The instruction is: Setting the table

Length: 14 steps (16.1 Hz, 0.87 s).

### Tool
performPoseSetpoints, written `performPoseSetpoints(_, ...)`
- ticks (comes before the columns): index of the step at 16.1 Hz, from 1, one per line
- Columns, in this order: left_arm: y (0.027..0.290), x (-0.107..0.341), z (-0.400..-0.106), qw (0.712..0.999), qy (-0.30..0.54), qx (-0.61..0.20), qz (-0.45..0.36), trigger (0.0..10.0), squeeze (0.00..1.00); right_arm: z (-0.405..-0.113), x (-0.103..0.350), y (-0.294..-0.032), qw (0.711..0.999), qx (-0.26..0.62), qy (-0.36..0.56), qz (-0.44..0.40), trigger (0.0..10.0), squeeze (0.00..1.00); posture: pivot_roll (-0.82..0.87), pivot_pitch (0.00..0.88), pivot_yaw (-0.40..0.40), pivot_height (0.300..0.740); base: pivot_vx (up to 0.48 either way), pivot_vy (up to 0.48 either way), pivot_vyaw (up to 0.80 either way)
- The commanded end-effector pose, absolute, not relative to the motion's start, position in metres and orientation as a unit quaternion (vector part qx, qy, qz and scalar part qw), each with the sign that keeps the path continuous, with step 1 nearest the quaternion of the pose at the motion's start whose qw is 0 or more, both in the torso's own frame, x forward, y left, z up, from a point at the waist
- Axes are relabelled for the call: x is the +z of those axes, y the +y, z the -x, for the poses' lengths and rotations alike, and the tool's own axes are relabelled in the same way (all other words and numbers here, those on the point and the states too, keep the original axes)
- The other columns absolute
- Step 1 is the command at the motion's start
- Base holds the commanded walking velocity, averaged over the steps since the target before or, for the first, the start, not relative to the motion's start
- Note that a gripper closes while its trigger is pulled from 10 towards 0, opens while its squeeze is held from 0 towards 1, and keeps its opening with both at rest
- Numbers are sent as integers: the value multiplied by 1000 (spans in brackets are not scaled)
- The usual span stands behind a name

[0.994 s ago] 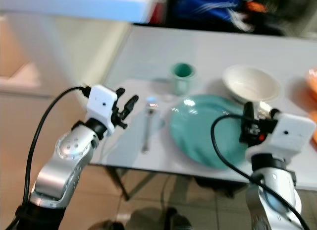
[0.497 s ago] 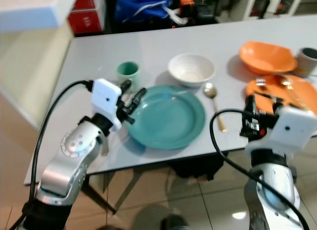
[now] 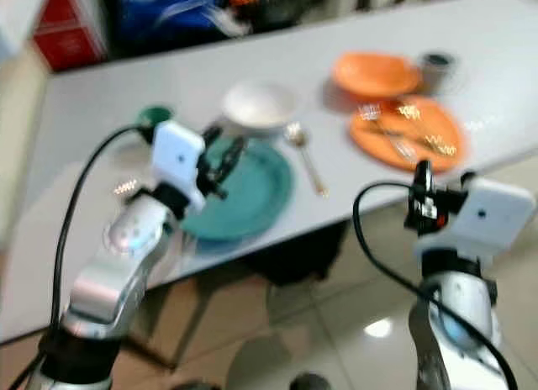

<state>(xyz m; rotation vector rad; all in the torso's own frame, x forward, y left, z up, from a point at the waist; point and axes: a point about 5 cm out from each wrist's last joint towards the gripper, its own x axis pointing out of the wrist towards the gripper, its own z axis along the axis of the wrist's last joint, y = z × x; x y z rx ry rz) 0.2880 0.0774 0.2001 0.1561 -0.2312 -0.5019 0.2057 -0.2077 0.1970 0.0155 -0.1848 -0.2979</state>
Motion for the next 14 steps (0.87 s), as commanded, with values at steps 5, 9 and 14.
performPoseSetpoints(5,79,195,-298,966,-92,-229,-81,10000,0,-216,192,-207,985,-151,-79,-12,10000,0,-68,49,58,740,0,-375,-800)
performPoseSetpoints(9,80,193,-299,964,-93,-242,-68,10000,0,-218,187,-213,984,-165,-64,-11,10000,0,-71,35,50,740,0,0,-800)
performPoseSetpoints(14,75,192,-304,964,-85,-244,-67,10000,0,-225,180,-213,988,-152,-37,-2,10000,0,-80,17,52,740,419,0,-800)
